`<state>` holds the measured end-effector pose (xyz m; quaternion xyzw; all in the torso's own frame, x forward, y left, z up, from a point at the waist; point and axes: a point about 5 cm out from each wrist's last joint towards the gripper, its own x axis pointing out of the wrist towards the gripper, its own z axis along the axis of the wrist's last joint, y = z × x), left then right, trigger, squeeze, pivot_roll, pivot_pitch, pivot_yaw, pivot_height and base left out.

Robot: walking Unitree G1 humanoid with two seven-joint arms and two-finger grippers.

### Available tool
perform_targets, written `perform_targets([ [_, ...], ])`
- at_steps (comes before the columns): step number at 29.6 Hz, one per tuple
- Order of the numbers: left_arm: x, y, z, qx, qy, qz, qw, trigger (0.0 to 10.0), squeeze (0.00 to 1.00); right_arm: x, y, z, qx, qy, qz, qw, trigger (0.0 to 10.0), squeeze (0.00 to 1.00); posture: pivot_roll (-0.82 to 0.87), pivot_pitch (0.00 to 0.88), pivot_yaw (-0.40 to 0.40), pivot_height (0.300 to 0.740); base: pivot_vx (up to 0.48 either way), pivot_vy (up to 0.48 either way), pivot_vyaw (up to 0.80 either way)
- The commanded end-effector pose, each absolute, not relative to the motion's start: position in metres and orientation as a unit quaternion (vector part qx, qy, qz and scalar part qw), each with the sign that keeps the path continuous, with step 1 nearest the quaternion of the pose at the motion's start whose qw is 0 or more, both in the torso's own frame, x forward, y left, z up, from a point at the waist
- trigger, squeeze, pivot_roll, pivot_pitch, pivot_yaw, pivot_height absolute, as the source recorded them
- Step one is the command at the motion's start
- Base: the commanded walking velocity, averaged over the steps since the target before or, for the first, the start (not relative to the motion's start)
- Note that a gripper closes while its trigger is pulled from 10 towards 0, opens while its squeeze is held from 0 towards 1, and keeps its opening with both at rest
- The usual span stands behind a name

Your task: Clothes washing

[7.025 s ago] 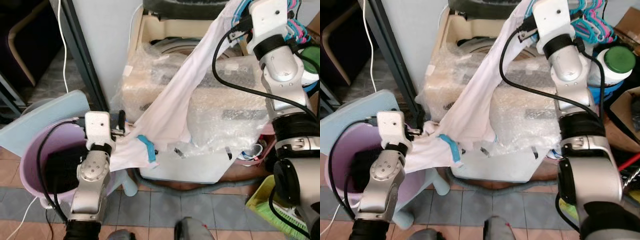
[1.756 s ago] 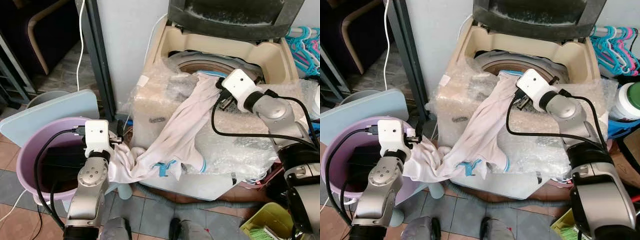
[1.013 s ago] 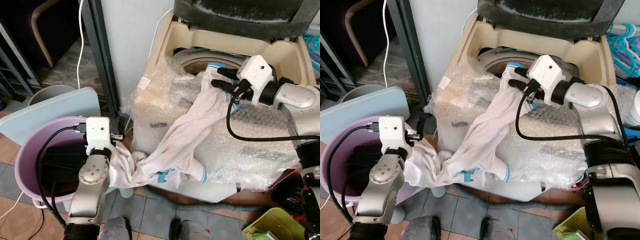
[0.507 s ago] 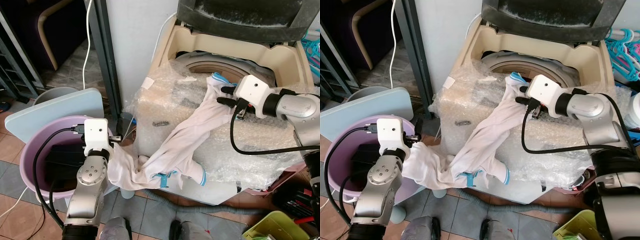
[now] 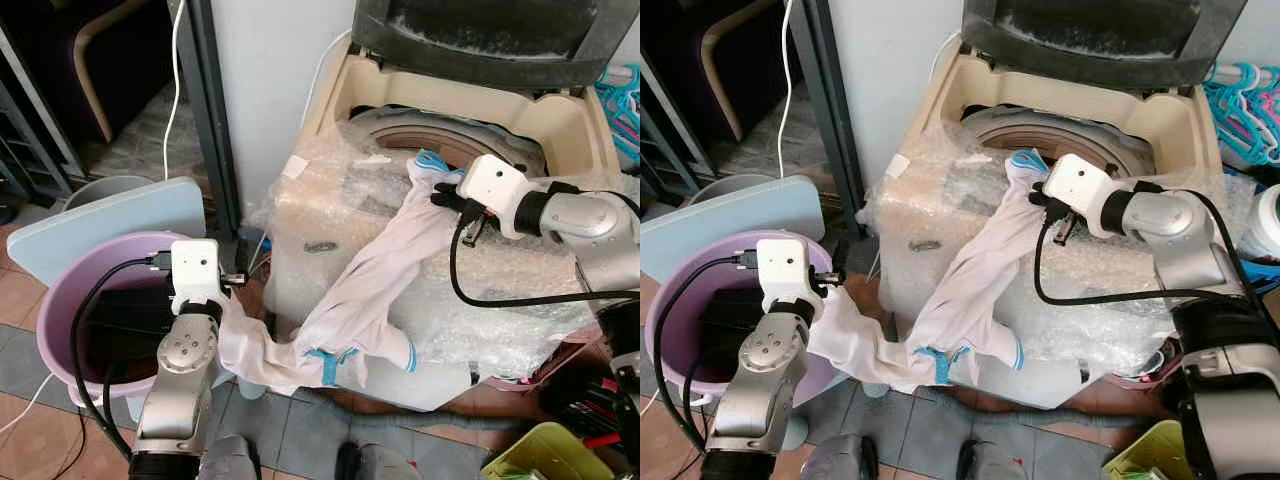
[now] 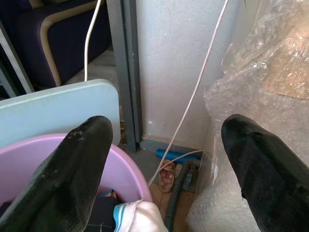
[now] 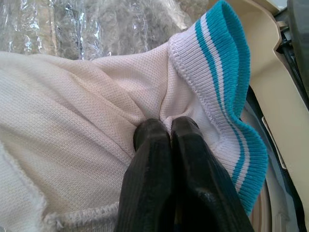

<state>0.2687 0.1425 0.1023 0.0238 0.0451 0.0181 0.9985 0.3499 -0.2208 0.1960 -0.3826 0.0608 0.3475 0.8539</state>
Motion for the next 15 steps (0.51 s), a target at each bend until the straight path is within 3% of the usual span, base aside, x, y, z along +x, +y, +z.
perform_targets([
  [1,0.269,0.142,0.104,0.024,0.041,0.016,0.999,10.0,0.0,0.35,-0.236,0.176,-0.378,0.121,0.316,0.862,0.0,0.0,0.0,0.094,-0.046,0.74,0.0,0.0,0.0],
  [6,0.26,0.135,0.098,-0.005,0.065,-0.045,0.997,10.0,0.0,0.372,-0.246,0.201,-0.352,0.074,0.201,0.911,0.0,0.0,0.0,0.093,-0.041,0.74,0.0,0.0,0.0],
  [9,0.252,0.128,0.109,0.045,0.013,-0.107,0.993,10.0,0.0,0.381,-0.251,0.223,-0.315,0.033,0.15,0.937,0.0,0.0,0.01,0.092,-0.04,0.74,0.0,0.0,0.0],
  [11,0.249,0.13,0.113,0.069,-0.005,-0.106,0.992,10.0,0.0,0.386,-0.252,0.234,-0.284,0.011,0.122,0.951,0.0,0.0,0.01,0.089,-0.039,0.74,0.0,0.0,0.0],
  [15,0.25,0.136,0.109,0.066,0.005,-0.084,0.994,10.0,0.0,0.392,-0.246,0.249,-0.29,-0.028,0.103,0.951,0.0,0.0,0.02,0.075,-0.035,0.74,0.0,0.0,0.0],
])
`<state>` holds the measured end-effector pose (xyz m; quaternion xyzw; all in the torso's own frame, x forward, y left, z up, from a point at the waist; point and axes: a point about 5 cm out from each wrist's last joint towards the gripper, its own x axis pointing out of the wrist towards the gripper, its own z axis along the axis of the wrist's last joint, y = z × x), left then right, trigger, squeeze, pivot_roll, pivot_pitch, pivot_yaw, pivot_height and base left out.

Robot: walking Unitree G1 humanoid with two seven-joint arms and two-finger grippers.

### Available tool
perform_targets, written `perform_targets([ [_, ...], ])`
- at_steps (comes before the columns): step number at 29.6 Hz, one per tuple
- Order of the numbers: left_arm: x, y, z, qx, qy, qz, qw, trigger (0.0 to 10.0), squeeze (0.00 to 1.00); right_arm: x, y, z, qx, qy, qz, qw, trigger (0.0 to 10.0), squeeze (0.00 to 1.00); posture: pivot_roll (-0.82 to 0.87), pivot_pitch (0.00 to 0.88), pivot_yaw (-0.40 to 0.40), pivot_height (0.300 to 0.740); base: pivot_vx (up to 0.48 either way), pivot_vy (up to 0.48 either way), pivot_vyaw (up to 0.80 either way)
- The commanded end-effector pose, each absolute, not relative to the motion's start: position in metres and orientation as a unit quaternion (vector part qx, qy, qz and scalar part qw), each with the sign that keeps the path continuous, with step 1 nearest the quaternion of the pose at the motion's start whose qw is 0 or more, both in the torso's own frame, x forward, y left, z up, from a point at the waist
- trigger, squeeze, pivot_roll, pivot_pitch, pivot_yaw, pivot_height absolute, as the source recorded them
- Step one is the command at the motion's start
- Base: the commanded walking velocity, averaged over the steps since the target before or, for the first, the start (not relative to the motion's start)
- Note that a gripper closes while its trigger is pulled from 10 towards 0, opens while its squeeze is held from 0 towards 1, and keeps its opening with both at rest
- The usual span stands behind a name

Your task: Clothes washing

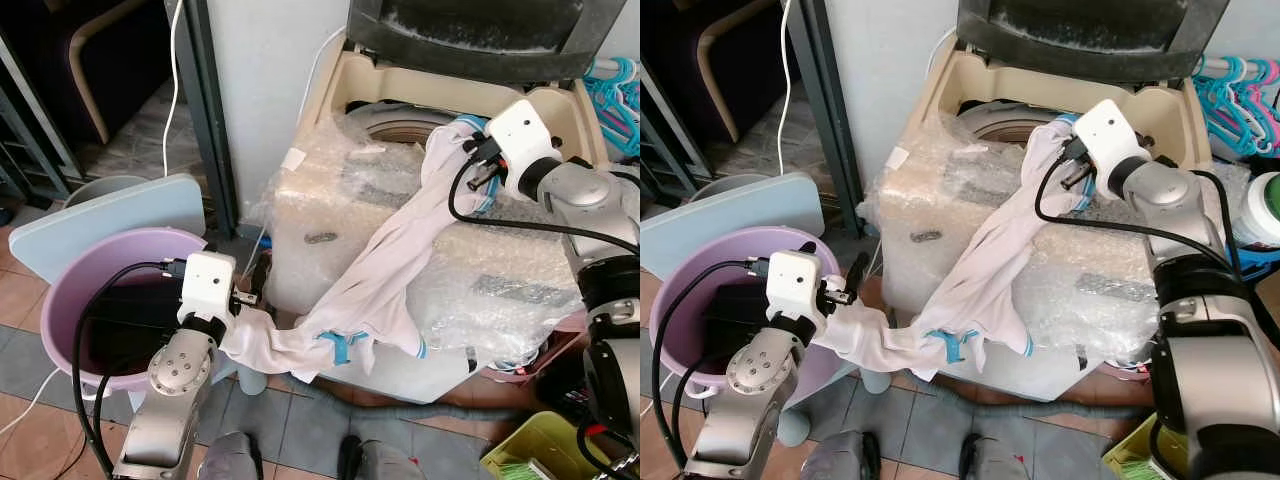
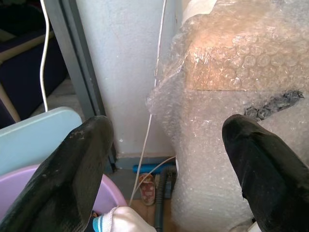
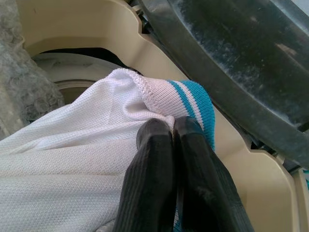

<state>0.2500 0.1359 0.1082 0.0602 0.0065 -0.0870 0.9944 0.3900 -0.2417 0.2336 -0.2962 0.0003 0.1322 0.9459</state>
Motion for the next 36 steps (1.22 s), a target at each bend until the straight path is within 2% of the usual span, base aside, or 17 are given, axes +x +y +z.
perform_targets([
  [1,0.251,0.136,0.109,0.066,0.005,-0.082,0.994,10.0,0.0,0.394,-0.245,0.253,-0.296,-0.036,0.104,0.949,0.0,0.0,0.02,0.075,-0.035,0.74,0.0,0.0,0.0],
  [2,0.251,0.136,0.109,0.066,0.005,-0.081,0.994,10.0,0.0,0.394,-0.243,0.255,-0.299,-0.042,0.105,0.947,0.0,0.0,0.02,0.075,-0.035,0.74,0.0,0.0,0.0],
  [3,0.255,0.134,0.111,0.062,0.002,-0.085,0.994,10.0,0.0,0.402,-0.238,0.284,-0.322,-0.073,0.093,0.939,0.0,0.0,0.01,0.066,-0.029,0.74,0.0,0.0,0.0],
  [5,0.257,0.133,0.112,0.06,0.0,-0.089,0.994,10.0,0.0,0.405,-0.235,0.302,-0.335,-0.093,0.083,0.934,0.0,0.0,0.01,0.063,-0.028,0.74,0.0,0.0,0.0],
  [6,0.26,0.13,0.113,0.06,-0.005,-0.093,0.994,10.0,0.0,0.408,-0.228,0.329,-0.347,-0.12,0.07,0.928,0.0,0.0,0.0,0.059,-0.029,0.74,0.0,0.0,0.0],
  [12,0.263,0.125,0.117,0.059,-0.017,-0.093,0.994,10.0,0.0,0.402,-0.213,0.409,-0.374,-0.22,0.003,0.901,0.0,0.0,0.01,0.054,-0.043,0.74,0.0,0.0,0.0],
  [15,0.264,0.129,0.117,0.067,-0.018,-0.055,0.996,10.0,0.0,0.389,-0.209,0.45,-0.373,-0.284,-0.04,0.882,0.0,0.0,0.02,0.057,-0.049,0.74,0.0,0.0,0.0],
  [16,0.264,0.129,0.117,0.067,-0.018,-0.055,0.996,10.0,0.0,0.389,-0.209,0.45,-0.373,-0.284,-0.04,0.882,0.0,0.0,0.02,0.057,-0.049,0.74,0.0,0.0,0.0],
  [18,0.266,0.138,0.116,0.085,-0.012,-0.003,0.996,10.0,0.0,0.385,-0.214,0.457,-0.34,-0.308,-0.048,0.887,0.0,0.0,0.02,0.063,-0.043,0.74,0.0,0.0,0.0],
  [20,0.266,0.138,0.116,0.082,-0.012,-0.007,0.996,10.0,0.0,0.388,-0.217,0.445,-0.336,-0.299,-0.039,0.892,0.0,0.0,0.02,0.065,-0.041,0.74,0.0,0.0,0.0],
  [23,0.266,0.135,0.12,0.074,-0.021,-0.034,0.996,10.0,0.0,0.401,-0.221,0.396,-0.299,-0.24,0.014,0.924,0.0,0.0,0.02,0.073,-0.026,0.74,0.0,0.0,0.0],
  [26,0.267,0.135,0.121,0.072,-0.021,-0.042,0.996,10.0,0.0,0.408,-0.222,0.359,-0.265,-0.197,0.054,0.943,0.0,0.0,0.01,0.076,-0.012,0.74,0.0,0.0,0.0],
  [29,0.267,0.134,0.119,0.072,-0.016,-0.047,0.996,10.0,0.0,0.409,-0.222,0.303,-0.234,-0.148,0.096,0.956,0.0,0.0,0.0,0.079,-0.001,0.74,0.0,0.0,0.0],
  [36,0.265,0.13,0.116,0.065,-0.009,-0.057,0.996,10.0,0.0,0.403,-0.227,0.259,-0.153,-0.126,0.094,0.976,0.0,0.0,-0.01,0.076,0.011,0.74,0.0,0.0,0.0],
])
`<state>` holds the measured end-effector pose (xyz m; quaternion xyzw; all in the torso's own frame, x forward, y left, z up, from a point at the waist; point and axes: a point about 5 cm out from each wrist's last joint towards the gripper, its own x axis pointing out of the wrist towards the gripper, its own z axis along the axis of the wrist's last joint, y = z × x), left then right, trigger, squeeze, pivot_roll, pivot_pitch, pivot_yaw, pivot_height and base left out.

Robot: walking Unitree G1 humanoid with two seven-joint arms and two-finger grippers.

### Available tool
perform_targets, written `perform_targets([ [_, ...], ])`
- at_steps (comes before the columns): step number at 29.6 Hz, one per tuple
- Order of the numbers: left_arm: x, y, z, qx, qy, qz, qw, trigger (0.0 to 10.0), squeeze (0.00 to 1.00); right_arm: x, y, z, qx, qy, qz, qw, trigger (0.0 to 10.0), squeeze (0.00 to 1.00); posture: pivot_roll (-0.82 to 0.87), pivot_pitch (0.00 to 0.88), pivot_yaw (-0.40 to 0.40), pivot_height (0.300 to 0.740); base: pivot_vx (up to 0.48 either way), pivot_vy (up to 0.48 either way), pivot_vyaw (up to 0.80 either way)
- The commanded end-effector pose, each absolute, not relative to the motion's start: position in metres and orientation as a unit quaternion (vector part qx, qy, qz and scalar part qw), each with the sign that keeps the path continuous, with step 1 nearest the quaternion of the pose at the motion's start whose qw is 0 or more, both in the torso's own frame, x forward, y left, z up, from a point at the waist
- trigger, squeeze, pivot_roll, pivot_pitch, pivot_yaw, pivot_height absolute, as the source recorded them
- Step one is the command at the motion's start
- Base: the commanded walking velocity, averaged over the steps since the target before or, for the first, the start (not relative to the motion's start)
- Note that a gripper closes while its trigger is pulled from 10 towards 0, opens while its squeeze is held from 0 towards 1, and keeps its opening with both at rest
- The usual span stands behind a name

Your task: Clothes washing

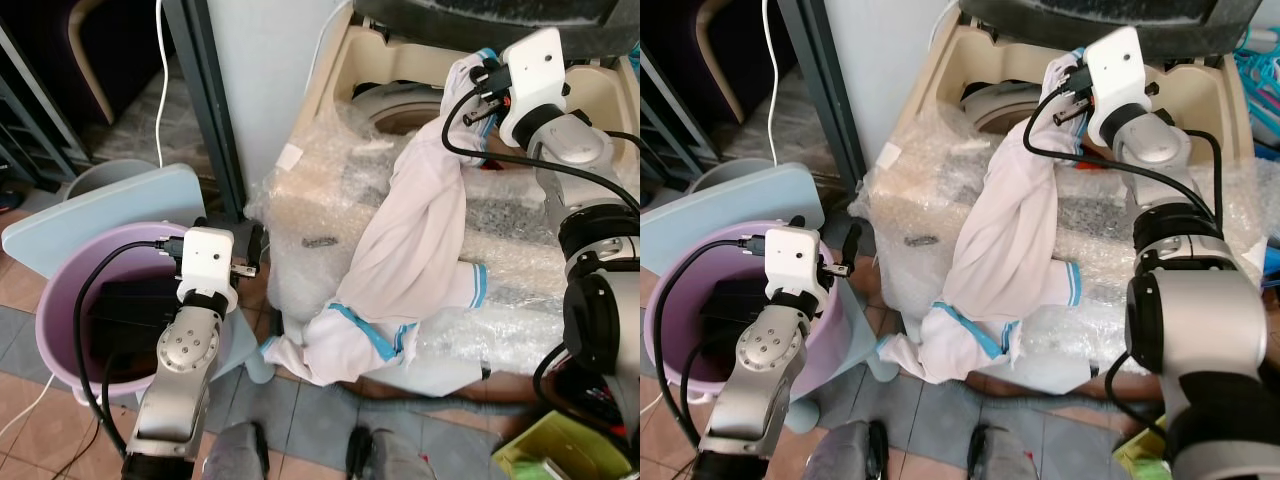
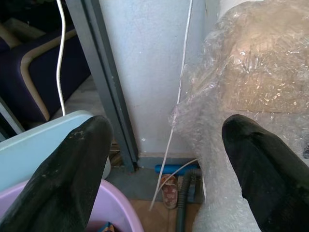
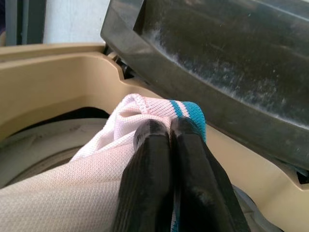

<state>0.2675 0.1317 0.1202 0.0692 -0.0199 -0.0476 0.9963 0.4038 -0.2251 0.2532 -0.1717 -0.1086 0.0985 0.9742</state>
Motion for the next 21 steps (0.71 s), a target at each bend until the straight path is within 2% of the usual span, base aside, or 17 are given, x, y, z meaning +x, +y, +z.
perform_targets([
  [1,0.263,0.13,0.116,0.061,-0.008,-0.063,0.996,10.0,0.0,0.394,-0.225,0.243,-0.13,-0.133,0.093,0.978,0.0,0.0,-0.01,0.075,0.014,0.74,0.0,0.0,0.0],
  [3,0.263,0.13,0.116,0.061,-0.008,-0.063,0.996,10.0,0.0,0.394,-0.225,0.243,-0.13,-0.133,0.093,0.978,0.0,0.0,-0.01,0.075,0.014,0.74,0.0,0.0,0.0],
  [6,0.262,0.133,0.122,0.047,-0.017,-0.061,0.997,10.0,0.0,0.372,-0.213,0.223,-0.1,-0.148,0.099,0.979,0.0,0.0,-0.01,0.078,0.016,0.74,0.0,0.0,0.0],
  [9,0.261,0.137,0.127,0.028,-0.02,-0.051,0.998,10.0,0.0,0.363,-0.204,0.216,-0.099,-0.154,0.108,0.977,0.0,0.0,-0.02,0.084,0.019,0.74,0.087,0.0,0.0],
  [15,0.257,0.14,0.124,0.028,-0.015,-0.048,0.998,10.0,0.0,0.372,-0.209,0.228,-0.092,-0.162,0.097,0.978,0.0,0.0,-0.01,0.085,0.016,0.74,0.281,0.0,0.0],
  [16,0.256,0.141,0.123,0.029,-0.014,-0.047,0.998,10.0,0.0,0.374,-0.211,0.232,-0.094,-0.165,0.094,0.977,2.1,0.0,-0.01,0.085,0.014,0.74,0.3,0.0,-0.71],
  [17,0.256,0.141,0.123,0.029,-0.014,-0.047,0.998,10.0,0.0,0.374,-0.211,0.232,-0.094,-0.165,0.094,0.977,2.1,0.0,-0.01,0.085,0.014,0.74,0.3,0.0,-0.71],
  [18,0.255,0.142,0.122,0.028,-0.012,-0.044,0.999,10.0,0.0,0.377,-0.213,0.24,-0.098,-0.174,0.09,0.976,10.0,0.0,-0.01,0.085,0.012,0.74,0.296,0.0,-0.8],
  [21,0.253,0.145,0.122,0.028,-0.011,-0.035,0.999,10.0,0.0,0.382,-0.217,0.261,-0.108,-0.197,0.088,0.971,10.0,0.0,0.0,0.087,0.007,0.74,0.3,0.0,-0.8],
])
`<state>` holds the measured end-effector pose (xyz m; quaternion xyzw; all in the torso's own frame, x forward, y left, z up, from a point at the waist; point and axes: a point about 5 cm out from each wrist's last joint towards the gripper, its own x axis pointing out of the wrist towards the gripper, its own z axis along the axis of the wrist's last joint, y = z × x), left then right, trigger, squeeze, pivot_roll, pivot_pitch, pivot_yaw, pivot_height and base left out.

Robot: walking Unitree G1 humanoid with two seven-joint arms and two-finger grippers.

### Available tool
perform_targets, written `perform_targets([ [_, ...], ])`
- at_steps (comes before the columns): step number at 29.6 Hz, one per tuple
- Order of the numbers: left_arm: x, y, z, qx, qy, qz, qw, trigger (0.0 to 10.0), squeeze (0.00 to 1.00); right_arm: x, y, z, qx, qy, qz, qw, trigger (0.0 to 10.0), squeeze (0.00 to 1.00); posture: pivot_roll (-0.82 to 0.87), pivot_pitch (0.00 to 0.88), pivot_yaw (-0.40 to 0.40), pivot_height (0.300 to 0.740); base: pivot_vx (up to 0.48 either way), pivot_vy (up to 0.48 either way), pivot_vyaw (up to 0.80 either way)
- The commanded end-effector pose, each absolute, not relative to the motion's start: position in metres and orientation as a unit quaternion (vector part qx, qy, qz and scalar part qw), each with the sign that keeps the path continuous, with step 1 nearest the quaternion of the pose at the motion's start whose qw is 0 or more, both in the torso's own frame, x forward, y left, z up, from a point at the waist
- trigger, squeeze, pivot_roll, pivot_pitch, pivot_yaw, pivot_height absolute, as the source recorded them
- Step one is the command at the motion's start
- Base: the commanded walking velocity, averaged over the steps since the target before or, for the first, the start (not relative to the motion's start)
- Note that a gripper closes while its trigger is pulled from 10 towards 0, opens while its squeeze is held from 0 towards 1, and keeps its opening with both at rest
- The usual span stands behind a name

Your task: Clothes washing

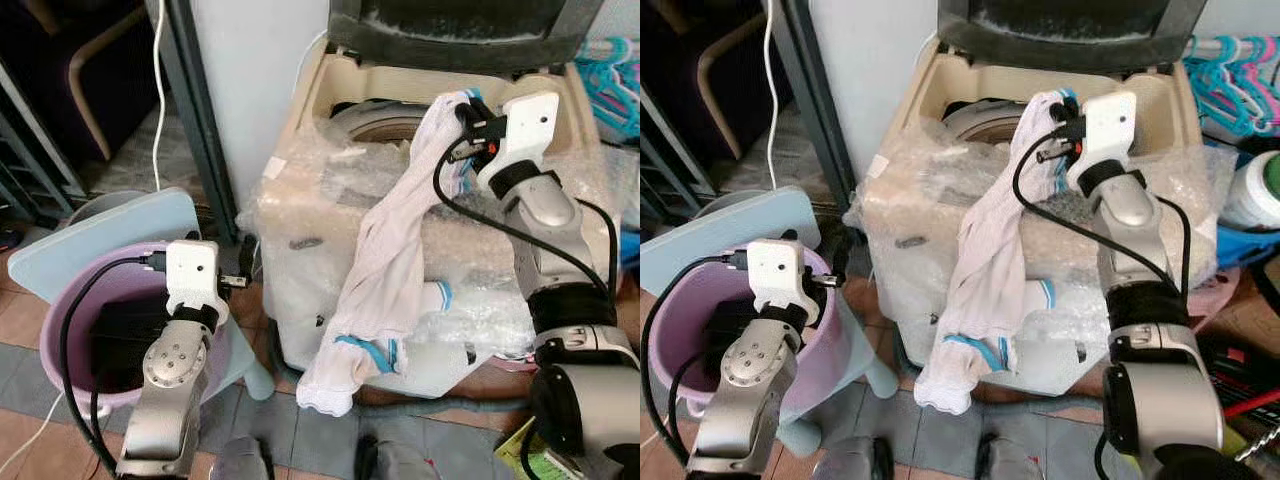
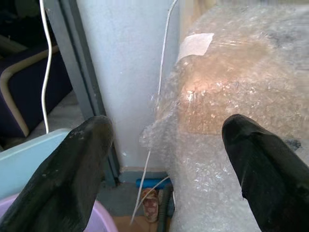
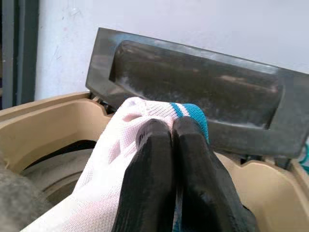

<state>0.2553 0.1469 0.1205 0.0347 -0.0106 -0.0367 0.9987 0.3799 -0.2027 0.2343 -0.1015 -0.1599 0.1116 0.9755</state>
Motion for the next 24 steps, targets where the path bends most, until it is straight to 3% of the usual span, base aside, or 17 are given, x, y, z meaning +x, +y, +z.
perform_targets([
  [1,0.252,0.146,0.122,0.029,-0.011,-0.031,0.999,10.0,0.0,0.383,-0.218,0.268,-0.112,-0.205,0.09,0.968,10.0,0.0,0.0,0.086,0.007,0.74,0.296,0.0,-0.8],
  [5,0.249,0.15,0.121,0.03,-0.007,-0.024,0.999,10.0,0.0,0.381,-0.217,0.278,-0.12,-0.213,0.097,0.965,10.0,0.0,0.0,0.087,0.002,0.74,0.293,0.0,-0.8],
  [15,0.244,0.157,0.116,0.038,0.009,0.008,0.999,10.0,0.0,0.385,-0.185,0.323,-0.186,-0.249,0.205,0.928,10.0,0.0,0.02,0.083,-0.012,0.74,0.0,0.0,0.0],
  [17,0.244,0.157,0.117,0.038,0.009,0.011,0.999,10.0,0.0,0.388,-0.17,0.33,-0.2,-0.25,0.261,0.911,10.0,0.0,0.02,0.085,-0.015,0.74,0.0,0.0,0.0],
  [24,0.245,0.159,0.124,0.046,0.001,0.022,0.999,10.0,0.0,0.395,-0.15,0.337,-0.208,-0.234,0.308,0.898,10.0,0.0,0.05,0.105,-0.018,0.74,0.0,0.0,0.0],
])
